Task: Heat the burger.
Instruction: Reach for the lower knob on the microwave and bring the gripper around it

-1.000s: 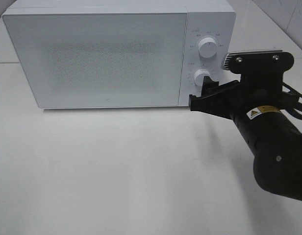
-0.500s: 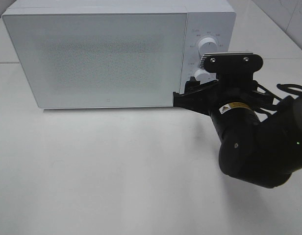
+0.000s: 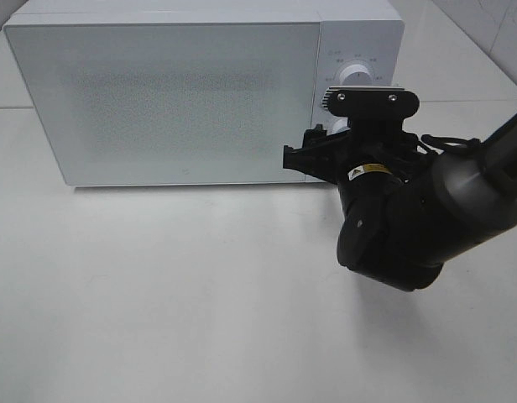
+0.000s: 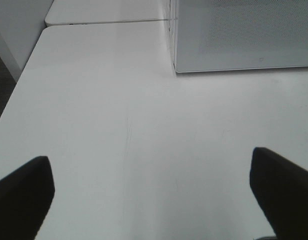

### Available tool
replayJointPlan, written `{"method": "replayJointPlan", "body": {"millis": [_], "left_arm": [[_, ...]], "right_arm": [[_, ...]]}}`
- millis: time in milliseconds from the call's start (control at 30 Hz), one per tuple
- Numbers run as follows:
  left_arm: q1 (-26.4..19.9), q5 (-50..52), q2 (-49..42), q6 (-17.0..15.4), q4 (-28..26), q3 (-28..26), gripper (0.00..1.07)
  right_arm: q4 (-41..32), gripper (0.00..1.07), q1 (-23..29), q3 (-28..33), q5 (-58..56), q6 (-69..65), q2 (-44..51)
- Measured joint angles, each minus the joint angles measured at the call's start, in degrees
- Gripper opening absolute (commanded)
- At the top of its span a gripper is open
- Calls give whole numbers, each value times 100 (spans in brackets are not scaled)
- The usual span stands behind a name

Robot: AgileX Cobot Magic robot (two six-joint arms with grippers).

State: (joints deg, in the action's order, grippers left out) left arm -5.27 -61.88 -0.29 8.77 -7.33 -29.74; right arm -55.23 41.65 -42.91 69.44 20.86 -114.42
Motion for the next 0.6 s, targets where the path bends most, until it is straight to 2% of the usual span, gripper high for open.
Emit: {"method": "replayJointPlan", "body": {"millis": [600], "left_arm": [[0, 0, 0, 0, -6, 0, 100]], "right_arm": [[86, 76, -298, -493, -6, 11, -430]]}}
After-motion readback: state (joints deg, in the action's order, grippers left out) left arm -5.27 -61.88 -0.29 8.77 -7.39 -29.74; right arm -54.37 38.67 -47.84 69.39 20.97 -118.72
